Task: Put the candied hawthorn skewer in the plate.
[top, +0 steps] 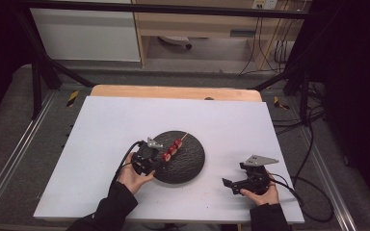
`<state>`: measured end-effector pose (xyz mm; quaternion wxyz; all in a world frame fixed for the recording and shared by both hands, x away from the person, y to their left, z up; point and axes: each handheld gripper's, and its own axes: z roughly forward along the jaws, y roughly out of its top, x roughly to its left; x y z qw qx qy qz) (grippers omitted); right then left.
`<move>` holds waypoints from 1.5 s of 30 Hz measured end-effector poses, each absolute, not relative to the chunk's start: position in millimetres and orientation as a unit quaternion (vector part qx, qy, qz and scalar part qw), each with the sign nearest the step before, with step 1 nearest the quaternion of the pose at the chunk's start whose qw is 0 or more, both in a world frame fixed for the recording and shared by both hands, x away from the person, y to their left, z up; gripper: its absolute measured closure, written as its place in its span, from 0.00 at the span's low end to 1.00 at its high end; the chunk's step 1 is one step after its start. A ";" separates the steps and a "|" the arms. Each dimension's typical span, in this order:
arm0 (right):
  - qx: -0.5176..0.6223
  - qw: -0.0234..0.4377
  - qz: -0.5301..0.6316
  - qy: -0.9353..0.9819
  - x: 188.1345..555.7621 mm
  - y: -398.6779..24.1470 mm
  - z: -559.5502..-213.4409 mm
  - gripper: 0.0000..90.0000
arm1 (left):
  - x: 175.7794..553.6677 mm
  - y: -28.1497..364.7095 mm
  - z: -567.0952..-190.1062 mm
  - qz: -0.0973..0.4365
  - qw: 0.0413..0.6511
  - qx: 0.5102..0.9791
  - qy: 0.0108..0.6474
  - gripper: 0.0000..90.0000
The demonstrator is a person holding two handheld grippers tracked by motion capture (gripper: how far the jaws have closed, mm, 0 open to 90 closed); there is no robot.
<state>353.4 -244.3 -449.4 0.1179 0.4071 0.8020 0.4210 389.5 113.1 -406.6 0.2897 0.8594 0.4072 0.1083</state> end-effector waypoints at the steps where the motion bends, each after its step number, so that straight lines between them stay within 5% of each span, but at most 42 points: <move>1: 0.410 0.116 0.422 0.800 353.2 -244.3 -449.2 0.01 | 389.8 110.9 -408.0 0.110 0.286 0.860 0.408 0.98; 21: 0.411 0.114 0.422 0.800 352.9 -244.7 -449.4 0.01 | 388.8 109.8 -422.1 0.112 0.278 0.864 0.404 0.96; 38: 0.415 0.111 0.421 0.799 352.4 -244.6 -449.2 0.01 | 372.6 172.9 -406.7 0.120 0.348 0.863 0.345 0.28; 45: 0.414 0.111 0.420 0.800 352.5 -244.5 -449.7 0.01 | 364.5 206.5 -409.8 0.124 0.358 0.857 0.349 0.16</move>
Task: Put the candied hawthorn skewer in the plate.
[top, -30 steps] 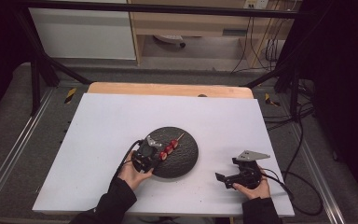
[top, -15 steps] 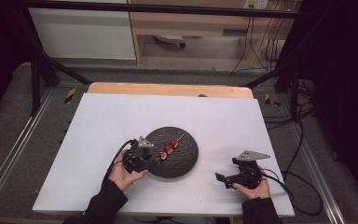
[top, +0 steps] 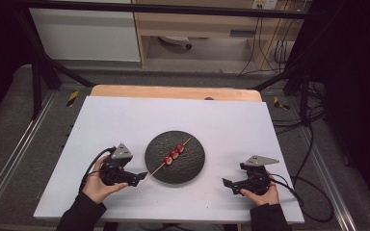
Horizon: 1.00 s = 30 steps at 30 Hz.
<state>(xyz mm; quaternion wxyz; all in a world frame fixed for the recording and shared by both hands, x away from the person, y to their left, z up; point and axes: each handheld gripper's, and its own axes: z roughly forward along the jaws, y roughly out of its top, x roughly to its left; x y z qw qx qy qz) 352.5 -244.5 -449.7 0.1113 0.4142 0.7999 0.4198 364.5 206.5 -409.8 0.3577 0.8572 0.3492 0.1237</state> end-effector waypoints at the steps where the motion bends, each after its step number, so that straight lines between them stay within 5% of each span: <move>1: 0.414 0.111 0.420 0.800 352.5 -244.4 -449.8 0.01 | 363.4 210.7 -411.0 0.123 0.359 0.856 0.351 0.14; 15: 0.413 0.111 0.416 0.803 352.2 -243.8 -450.8 0.01 | 346.5 260.6 -438.1 0.146 0.380 0.826 0.390 0.11; 30: 0.411 0.107 0.402 0.811 352.4 -241.0 -455.0 0.01 | 341.7 271.0 -451.1 0.145 0.380 0.827 0.389 0.11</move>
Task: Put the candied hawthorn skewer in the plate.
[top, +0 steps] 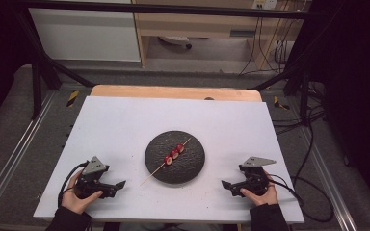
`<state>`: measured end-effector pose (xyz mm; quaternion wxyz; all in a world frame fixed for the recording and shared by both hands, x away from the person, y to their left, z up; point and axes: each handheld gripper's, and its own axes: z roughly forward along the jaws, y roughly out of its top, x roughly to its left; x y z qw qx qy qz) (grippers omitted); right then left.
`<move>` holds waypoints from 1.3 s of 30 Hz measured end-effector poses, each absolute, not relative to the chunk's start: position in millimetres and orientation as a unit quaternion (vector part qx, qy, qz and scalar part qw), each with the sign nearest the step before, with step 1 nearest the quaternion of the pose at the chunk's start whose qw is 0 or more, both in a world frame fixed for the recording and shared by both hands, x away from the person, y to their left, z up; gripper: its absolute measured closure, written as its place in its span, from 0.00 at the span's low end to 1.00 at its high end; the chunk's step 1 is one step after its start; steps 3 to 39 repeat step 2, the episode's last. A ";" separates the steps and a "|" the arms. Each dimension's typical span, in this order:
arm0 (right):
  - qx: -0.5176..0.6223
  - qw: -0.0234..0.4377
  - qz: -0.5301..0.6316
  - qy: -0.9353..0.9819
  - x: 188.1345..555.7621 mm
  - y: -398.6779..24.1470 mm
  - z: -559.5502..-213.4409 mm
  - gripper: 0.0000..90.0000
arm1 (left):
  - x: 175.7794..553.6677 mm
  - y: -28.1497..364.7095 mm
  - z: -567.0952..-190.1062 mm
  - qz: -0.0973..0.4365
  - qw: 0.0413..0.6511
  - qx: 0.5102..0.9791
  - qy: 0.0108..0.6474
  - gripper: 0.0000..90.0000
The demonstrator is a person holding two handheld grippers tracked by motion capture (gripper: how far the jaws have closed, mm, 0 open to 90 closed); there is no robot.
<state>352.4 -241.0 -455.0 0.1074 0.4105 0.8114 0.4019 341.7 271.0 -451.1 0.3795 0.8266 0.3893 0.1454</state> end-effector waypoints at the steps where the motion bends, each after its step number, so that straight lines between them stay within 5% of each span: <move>1: 0.411 0.107 0.400 0.812 352.3 -240.9 -455.2 0.01 | 341.7 271.0 -451.3 0.145 0.379 0.827 0.389 0.11; 39: 0.411 0.106 0.400 0.812 352.4 -241.0 -455.2 0.01 | 341.9 270.9 -451.5 0.144 0.379 0.827 0.389 0.11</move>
